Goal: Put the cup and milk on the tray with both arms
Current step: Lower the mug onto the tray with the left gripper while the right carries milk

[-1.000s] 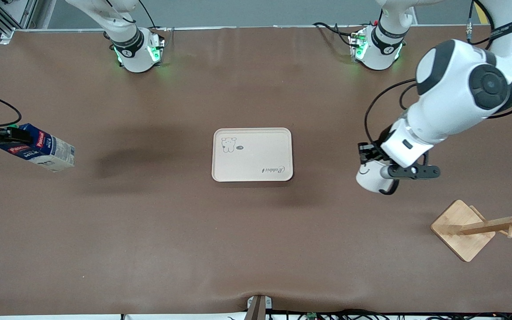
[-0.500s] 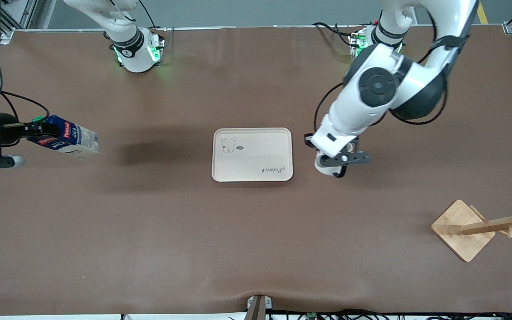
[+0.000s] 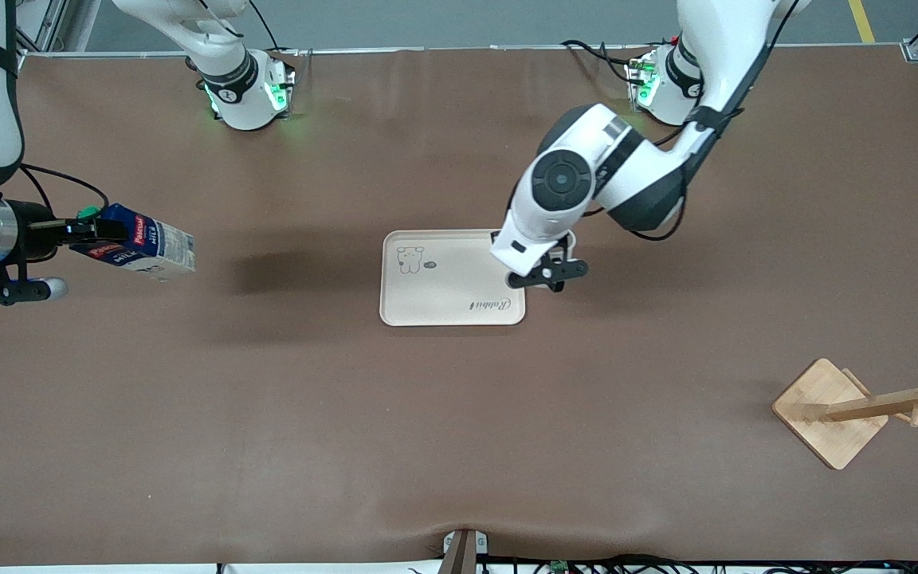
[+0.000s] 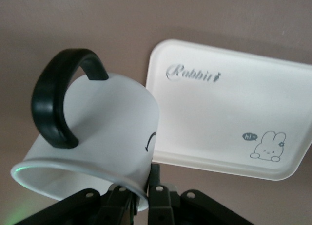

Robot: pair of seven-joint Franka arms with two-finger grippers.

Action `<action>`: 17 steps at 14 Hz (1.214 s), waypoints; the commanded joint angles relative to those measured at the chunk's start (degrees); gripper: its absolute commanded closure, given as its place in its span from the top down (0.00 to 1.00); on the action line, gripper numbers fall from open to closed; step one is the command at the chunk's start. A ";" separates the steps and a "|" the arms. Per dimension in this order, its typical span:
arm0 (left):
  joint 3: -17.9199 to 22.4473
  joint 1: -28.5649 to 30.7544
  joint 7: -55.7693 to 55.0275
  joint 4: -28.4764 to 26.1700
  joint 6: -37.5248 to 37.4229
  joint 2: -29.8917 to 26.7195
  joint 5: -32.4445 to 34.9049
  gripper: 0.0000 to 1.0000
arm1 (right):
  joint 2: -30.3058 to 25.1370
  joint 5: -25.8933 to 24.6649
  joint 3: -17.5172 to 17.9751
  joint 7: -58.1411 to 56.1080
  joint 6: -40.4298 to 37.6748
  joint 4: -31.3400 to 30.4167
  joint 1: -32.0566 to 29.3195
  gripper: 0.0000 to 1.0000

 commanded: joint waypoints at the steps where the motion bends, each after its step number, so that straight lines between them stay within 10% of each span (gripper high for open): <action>1: 0.13 -1.87 -3.47 3.48 -1.50 4.82 0.43 0.00 | -1.29 1.39 -0.19 2.66 -0.24 -1.90 1.59 0.00; 17: 0.22 -7.06 -5.41 8.95 0.87 16.70 -1.94 0.00 | -3.75 4.83 -0.10 15.94 0.81 -2.25 11.61 0.00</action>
